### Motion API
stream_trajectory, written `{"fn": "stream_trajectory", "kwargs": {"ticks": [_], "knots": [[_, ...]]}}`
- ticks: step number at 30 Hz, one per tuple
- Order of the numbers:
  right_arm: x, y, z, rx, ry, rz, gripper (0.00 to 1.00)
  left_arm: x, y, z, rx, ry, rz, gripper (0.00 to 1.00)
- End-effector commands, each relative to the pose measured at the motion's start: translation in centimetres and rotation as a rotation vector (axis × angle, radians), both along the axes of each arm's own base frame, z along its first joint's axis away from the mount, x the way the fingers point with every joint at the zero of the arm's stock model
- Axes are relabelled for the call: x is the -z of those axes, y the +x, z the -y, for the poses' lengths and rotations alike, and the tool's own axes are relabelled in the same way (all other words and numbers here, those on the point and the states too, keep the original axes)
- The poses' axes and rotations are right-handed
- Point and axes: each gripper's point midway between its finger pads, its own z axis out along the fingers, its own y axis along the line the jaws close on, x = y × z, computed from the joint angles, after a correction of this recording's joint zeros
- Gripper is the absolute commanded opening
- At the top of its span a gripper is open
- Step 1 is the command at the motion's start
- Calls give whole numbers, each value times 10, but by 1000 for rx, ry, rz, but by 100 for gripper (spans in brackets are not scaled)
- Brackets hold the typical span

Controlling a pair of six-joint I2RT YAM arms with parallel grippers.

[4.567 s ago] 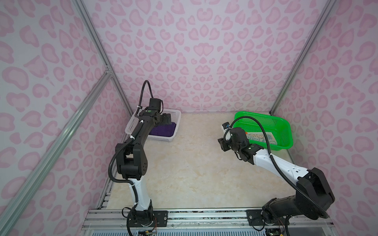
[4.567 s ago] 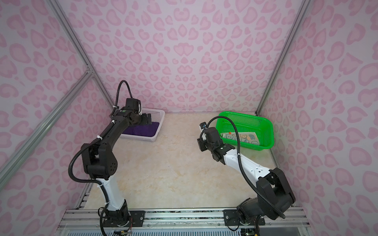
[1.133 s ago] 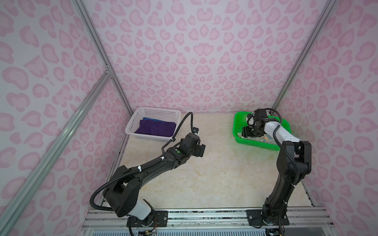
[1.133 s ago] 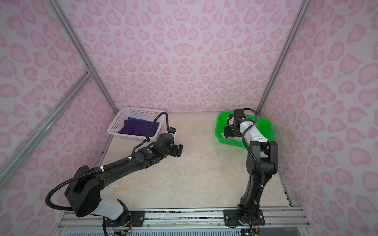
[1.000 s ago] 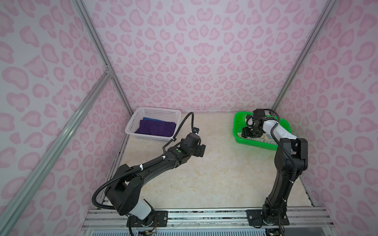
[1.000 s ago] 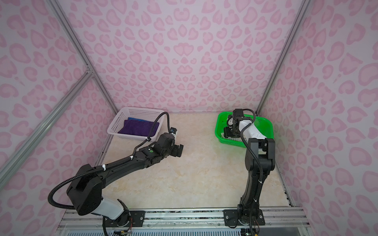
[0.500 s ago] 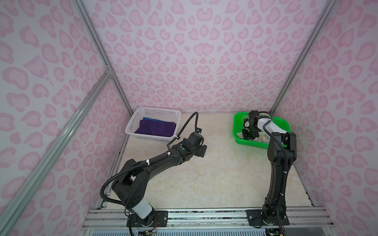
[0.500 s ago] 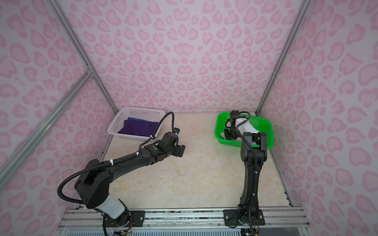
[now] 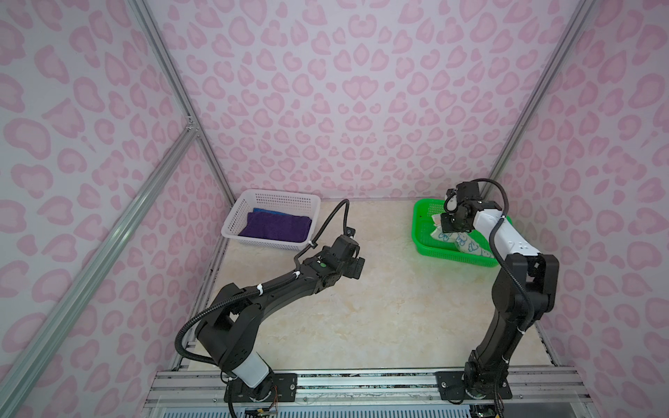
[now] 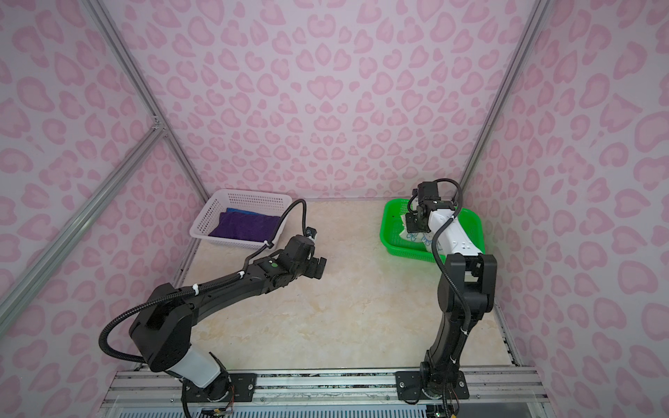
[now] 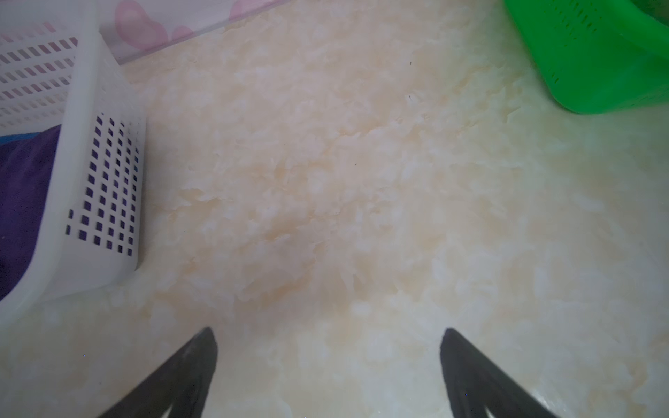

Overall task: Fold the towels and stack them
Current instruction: 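Close the right gripper on the towel edge and lift it from the basket, then carry the towel toward the left gripper and grasp its corner with the left gripper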

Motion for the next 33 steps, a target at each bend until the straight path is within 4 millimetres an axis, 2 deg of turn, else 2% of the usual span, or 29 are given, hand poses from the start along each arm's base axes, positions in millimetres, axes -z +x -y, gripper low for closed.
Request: {"fn": "stream_trajectory", "kwargs": {"ticks": [1, 4, 8, 12, 13, 15, 17, 19, 22, 25, 27, 29, 31, 33], "knots": [[-44, 0, -15, -61, -5, 134, 0, -16, 6, -4, -49, -36, 56, 97], [-87, -14, -42, -148, -3, 244, 0, -19, 7, -11, -85, -31, 70, 98], [-130, -44, -90, -295, 28, 351, 0, -27, 6, -24, -140, -40, 99, 98], [-157, -81, -146, -474, 74, 399, 0, -38, 1, -38, -174, -63, 126, 97], [-145, -91, -159, -519, 86, 373, 0, -40, -1, -42, -181, -64, 130, 98], [-144, -110, -189, -614, 127, 371, 0, -47, -5, -49, -197, -77, 148, 97], [-134, -125, -215, -688, 150, 360, 0, -51, -10, -56, -211, -88, 155, 98], [-118, -138, -242, -761, 168, 349, 0, -53, -14, -63, -224, -101, 158, 97], [-79, -150, -272, -810, 212, 311, 2, -57, -22, -73, -241, -122, 166, 99], [-29, -158, -289, -802, 245, 265, 5, -57, -30, -84, -256, -138, 170, 100], [3, -170, -300, -808, 261, 231, 6, -54, -37, -89, -259, -145, 158, 97], [35, -179, -301, -787, 237, 205, 7, -50, -41, -90, -248, -157, 136, 91], [57, -189, -302, -770, 213, 197, 8, -42, -46, -86, -228, -171, 94, 87], [70, -196, -302, -749, 191, 208, 8, -31, -52, -76, -195, -194, 27, 86]]}}
